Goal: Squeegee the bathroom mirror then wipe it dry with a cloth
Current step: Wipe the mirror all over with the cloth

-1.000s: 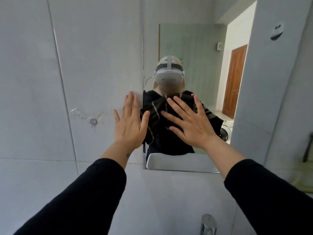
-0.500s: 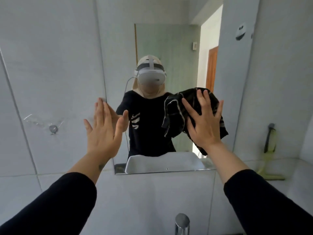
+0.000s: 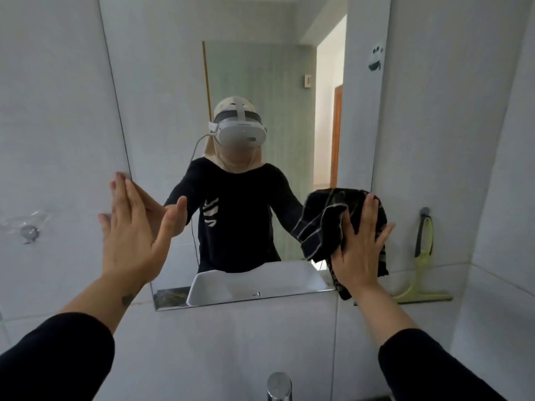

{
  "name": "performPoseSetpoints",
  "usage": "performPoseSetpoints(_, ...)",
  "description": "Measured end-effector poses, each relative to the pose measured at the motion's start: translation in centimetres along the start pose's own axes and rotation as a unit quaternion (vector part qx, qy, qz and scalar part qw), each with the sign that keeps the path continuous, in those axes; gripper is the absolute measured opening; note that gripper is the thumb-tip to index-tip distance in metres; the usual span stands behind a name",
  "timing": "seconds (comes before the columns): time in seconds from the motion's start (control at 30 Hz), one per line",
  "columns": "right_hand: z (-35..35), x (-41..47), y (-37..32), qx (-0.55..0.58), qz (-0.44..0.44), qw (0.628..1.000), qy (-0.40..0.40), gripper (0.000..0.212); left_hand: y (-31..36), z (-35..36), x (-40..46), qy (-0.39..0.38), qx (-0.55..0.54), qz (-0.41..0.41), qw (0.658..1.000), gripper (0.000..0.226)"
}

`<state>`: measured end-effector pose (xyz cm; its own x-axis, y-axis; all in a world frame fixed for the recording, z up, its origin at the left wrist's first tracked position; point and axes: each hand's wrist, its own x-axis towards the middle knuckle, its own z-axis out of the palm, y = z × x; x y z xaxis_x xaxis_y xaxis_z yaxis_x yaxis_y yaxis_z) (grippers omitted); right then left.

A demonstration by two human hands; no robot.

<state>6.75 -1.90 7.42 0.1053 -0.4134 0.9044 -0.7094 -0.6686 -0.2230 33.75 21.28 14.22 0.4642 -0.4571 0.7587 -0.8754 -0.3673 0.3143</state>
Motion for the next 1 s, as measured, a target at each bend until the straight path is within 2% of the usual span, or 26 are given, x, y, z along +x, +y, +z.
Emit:
performPoseSetpoints(0.17,0.3,-0.2,-2.5,-0.026,-0.052,0.998,-0.006,0.067,-0.1,0.0,0.0,0.001,-0.011,0.004,1.000,0.089)
performPoseSetpoints(0.33,-0.2,1.9,-7.7,-0.028,-0.160,0.987,-0.014,0.063,-0.3,-0.3,-0.2,0.000,-0.024,0.012,1.000,0.085)
performPoseSetpoints(0.53,-0.1,2.2,-15.1,-0.026,-0.284,0.956,-0.064,0.058,-1.3,-0.9,-0.4,-0.006,-0.030,0.036,0.999,0.077)
performPoseSetpoints(0.63,0.6,1.1,-18.3,-0.016,-0.320,0.944,-0.073,0.057,-2.9,-1.1,-1.7,-0.017,-0.024,0.047,0.998,0.072)
performPoseSetpoints(0.8,2.2,-1.7,-22.2,0.014,-0.366,0.926,-0.093,0.054,-6.0,-0.3,-5.6,-0.027,-0.041,0.002,0.999,0.070)
performPoseSetpoints(1.0,4.6,-5.9,-21.9,-0.025,-0.409,0.906,-0.109,0.062,-7.6,1.5,-9.5,-0.075,-0.022,-0.022,0.997,0.069)
